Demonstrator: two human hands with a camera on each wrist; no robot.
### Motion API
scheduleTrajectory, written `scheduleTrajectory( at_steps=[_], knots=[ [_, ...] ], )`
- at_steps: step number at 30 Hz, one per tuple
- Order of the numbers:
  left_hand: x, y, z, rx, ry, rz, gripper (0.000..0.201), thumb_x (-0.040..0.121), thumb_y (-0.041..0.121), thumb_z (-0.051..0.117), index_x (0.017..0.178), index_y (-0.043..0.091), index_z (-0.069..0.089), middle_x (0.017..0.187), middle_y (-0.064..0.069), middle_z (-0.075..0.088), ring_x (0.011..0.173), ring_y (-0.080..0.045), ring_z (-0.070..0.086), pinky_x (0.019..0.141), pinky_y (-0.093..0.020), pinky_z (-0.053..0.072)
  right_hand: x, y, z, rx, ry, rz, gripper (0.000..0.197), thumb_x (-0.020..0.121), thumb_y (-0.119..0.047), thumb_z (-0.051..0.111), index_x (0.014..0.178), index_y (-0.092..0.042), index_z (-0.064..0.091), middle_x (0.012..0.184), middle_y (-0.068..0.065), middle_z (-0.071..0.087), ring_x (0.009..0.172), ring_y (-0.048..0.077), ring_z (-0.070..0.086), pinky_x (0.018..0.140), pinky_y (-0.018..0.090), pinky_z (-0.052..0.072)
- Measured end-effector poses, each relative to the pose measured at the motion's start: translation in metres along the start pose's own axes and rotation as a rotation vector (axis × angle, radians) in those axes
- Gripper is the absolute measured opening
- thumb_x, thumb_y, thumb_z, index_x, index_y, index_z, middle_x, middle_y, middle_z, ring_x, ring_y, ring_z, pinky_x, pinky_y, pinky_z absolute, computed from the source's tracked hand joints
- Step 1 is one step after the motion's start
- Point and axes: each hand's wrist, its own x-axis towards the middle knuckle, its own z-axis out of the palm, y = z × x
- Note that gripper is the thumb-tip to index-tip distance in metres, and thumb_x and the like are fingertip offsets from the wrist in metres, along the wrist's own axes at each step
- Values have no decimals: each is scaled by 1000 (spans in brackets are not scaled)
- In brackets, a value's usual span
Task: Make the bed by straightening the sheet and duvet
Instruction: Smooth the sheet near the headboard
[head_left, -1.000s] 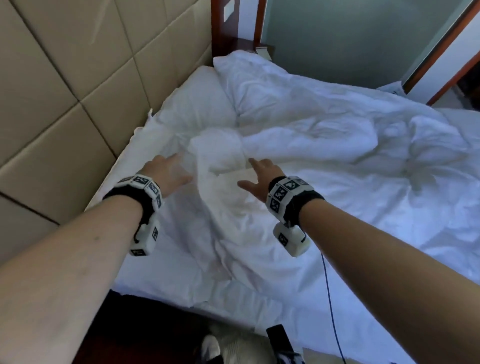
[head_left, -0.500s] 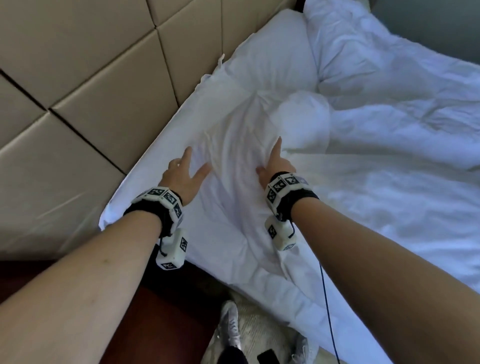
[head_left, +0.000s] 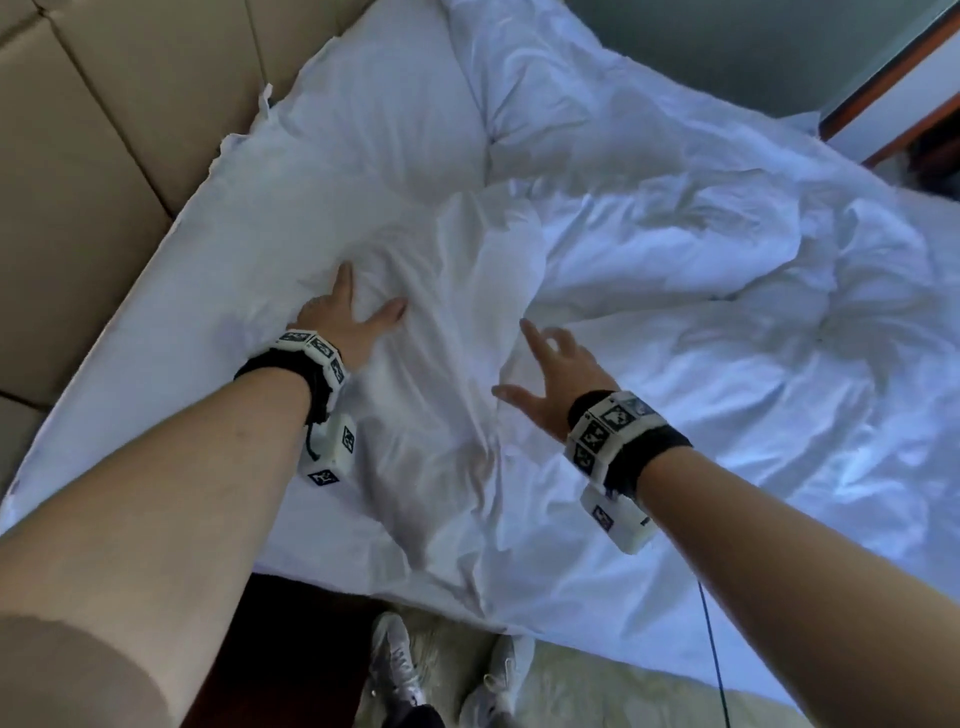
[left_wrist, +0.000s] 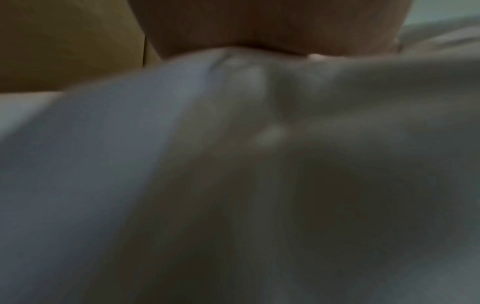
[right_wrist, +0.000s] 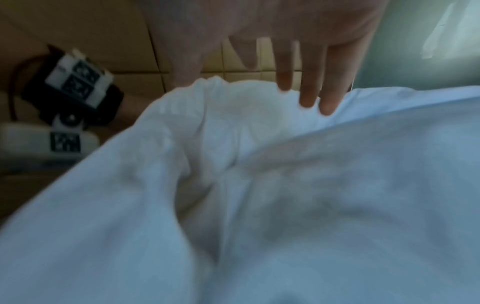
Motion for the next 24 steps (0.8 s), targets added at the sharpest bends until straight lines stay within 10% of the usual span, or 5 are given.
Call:
scheduleTrajectory(
  at_steps=[5,9,14,18,24],
  knots=[
    [-5,-3,27,-82,-33,-57,100,70,89,29,145,42,-16,151,-11,35,130,-41,42,111,-45,29,34,-42,23,40,134,-156,89,84,-69,40,149,-34,-8,159,2,-12,146,31,2,116,46,18],
    [-28,-16,52,-30,-44,-46,75,85,77,13,148,42,-6,148,-11,40,136,-40,33,115,-45,10,50,-51,54,359,-132,-13,80,88,-66,36,150,-34,-3,159,6,11,143,31,21,116,42,22],
    [-75,-18,99,153,-182,12,77,89,69,7,143,24,39,145,-9,44,134,-32,38,112,-45,22,28,-14,92,349,-392,109,89,79,-81,26,150,-27,20,155,9,26,142,30,26,117,41,17],
    [-66,-10,85,199,113,22,88,73,87,30,117,18,63,138,-6,47,128,-31,39,108,-48,29,16,8,101,240,-490,150,125,42,-103,19,147,-35,26,153,-1,31,140,26,31,115,48,19],
    [-43,-32,64,183,132,-108,95,77,83,26,151,28,4,158,-12,15,145,-31,9,115,-53,8,-23,61,141,102,-586,224,93,74,-87,14,150,-34,9,158,3,13,145,29,18,115,48,12]
  ],
)
